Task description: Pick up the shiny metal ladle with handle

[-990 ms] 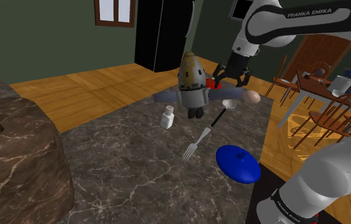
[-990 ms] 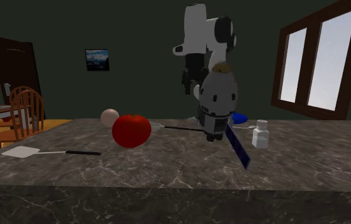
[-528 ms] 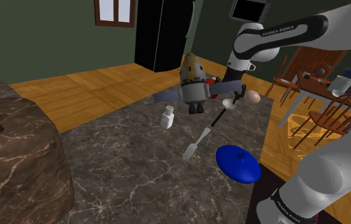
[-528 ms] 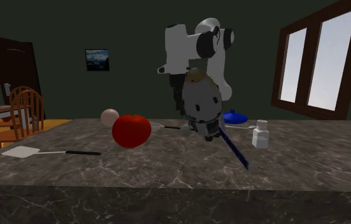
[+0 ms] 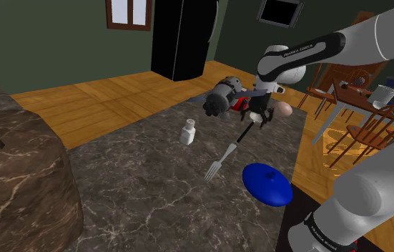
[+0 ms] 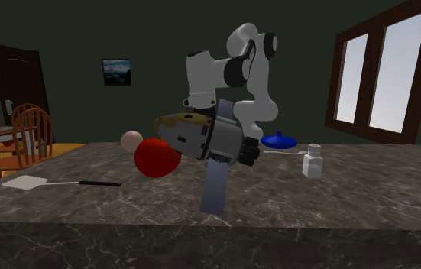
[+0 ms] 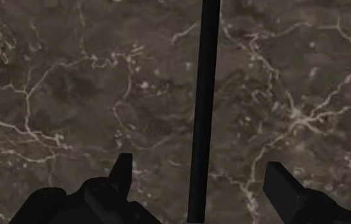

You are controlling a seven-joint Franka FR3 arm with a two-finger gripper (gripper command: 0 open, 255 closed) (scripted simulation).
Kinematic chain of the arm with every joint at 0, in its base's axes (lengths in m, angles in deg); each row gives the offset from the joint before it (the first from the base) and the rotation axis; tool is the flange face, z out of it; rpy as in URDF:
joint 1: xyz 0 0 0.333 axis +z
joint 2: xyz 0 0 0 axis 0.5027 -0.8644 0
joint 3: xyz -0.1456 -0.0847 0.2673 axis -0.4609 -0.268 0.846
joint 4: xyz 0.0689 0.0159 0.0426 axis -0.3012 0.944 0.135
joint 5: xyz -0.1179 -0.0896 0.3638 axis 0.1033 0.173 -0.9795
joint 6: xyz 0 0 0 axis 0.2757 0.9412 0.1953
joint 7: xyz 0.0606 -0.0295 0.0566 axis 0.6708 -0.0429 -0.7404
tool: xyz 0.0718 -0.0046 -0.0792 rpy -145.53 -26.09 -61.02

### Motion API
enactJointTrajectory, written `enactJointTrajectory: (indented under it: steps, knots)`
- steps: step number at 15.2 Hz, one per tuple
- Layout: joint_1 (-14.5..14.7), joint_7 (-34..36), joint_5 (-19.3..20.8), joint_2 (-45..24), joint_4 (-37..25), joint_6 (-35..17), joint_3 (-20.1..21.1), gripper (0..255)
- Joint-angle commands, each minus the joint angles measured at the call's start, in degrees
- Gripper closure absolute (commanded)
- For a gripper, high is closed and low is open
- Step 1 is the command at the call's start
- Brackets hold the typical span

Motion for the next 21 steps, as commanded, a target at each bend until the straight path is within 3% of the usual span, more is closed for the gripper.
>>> enactJointTrajectory:
  steps: [1, 4, 5, 14, 21]
  knots:
    - [0.02, 0.09, -0.01, -0.92, 0.65, -1.55, 0.05, 0]
    - [0.03, 0.06, -0.01, -1.59, 1.23, -2.8, 0.06, 0]
    - [0.0, 0.01, -0.01, -1.47, 1.36, -2.8, 0.03, 255]
    - [0.03, 0.06, -0.01, -1.59, 1.23, -2.8, 0.07, 255]
    - [-0.01, 0.2, 0.0, 1.17, -1.56, 2.75, -0.01, 255]
